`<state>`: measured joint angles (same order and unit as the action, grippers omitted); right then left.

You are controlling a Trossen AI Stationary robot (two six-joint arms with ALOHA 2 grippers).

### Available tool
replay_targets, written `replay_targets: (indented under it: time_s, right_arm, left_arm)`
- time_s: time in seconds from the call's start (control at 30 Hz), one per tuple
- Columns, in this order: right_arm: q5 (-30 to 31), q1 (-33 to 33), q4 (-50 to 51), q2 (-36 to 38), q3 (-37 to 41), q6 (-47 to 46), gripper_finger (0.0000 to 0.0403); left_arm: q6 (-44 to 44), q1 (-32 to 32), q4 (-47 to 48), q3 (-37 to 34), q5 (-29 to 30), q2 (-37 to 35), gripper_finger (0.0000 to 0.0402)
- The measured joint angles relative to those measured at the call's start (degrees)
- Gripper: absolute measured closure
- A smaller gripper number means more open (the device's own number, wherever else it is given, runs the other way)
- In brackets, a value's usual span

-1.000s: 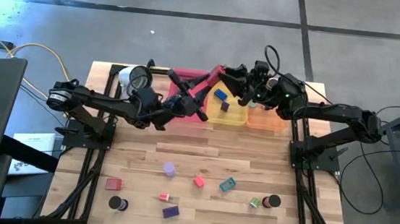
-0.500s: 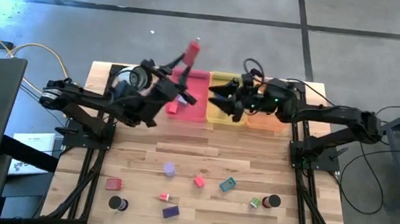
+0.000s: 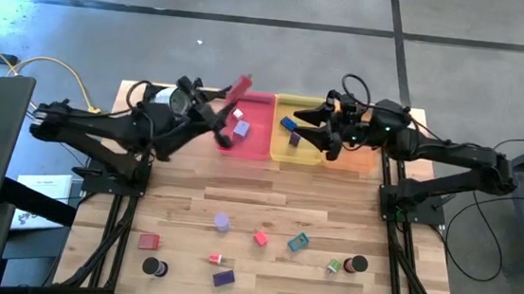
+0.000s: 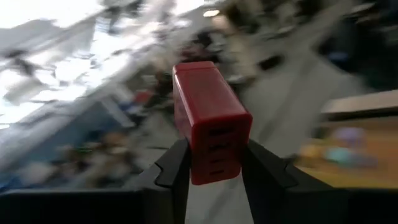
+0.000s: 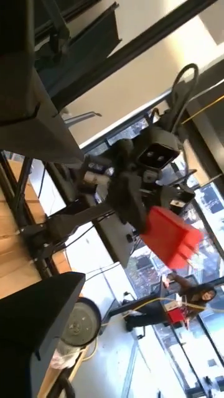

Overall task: Pick & Place Office items
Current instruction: Put the top red charger adapter into the red bin

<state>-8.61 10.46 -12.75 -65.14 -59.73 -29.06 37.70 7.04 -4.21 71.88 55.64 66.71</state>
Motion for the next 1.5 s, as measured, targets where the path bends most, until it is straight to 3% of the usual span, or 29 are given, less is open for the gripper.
replay_targets:
  time_s: [0.1, 0.3, 0.5, 0.7, 0.8, 1.17, 1.4, 1.5]
  right_arm:
    - [0.1, 0.0, 1.8, 0.0, 0.0, 0.0, 0.0117]
    - [-0.2, 0.0, 3.7, 0.0, 0.0, -0.9, 0.0117]
    - [-0.3, 0.0, 4.9, 0.0, 0.0, -1.0, 0.0117]
    - [-0.5, 0.0, 5.7, 0.0, 0.0, -1.9, 0.0117]
    - [-0.5, 0.0, 6.7, 0.0, 0.0, -2.6, 0.0117]
    - [-0.3, -0.8, 8.1, 0.0, 0.0, -2.2, 0.0117]
    - [-0.3, -0.8, 10.0, 0.0, 0.0, -1.9, 0.0117]
    - [-0.3, -0.8, 10.0, 0.0, 0.0, -0.8, 0.0117]
  left_arm:
    - [-14.4, -2.0, 13.2, 0.0, -10.1, -3.5, 0.0294]
    - [-37.4, -12.9, 30.7, 0.0, -37.6, -6.5, 0.0294]
    - [-52.1, -25.6, 36.9, 0.0, -53.0, -2.3, 0.0294]
    - [-58.2, -35.0, 39.1, -0.1, -68.7, 7.3, 0.0294]
    - [-59.0, -37.7, 38.9, -0.1, -70.8, 12.2, 0.0294]
    - [-55.8, -40.7, 34.4, -0.1, -69.9, 27.2, 0.0294]
    - [-48.8, -40.7, 31.2, -0.1, -60.8, 30.5, 0.0294]
    - [-46.5, -40.8, 29.1, -0.1, -59.5, 31.5, 0.0294]
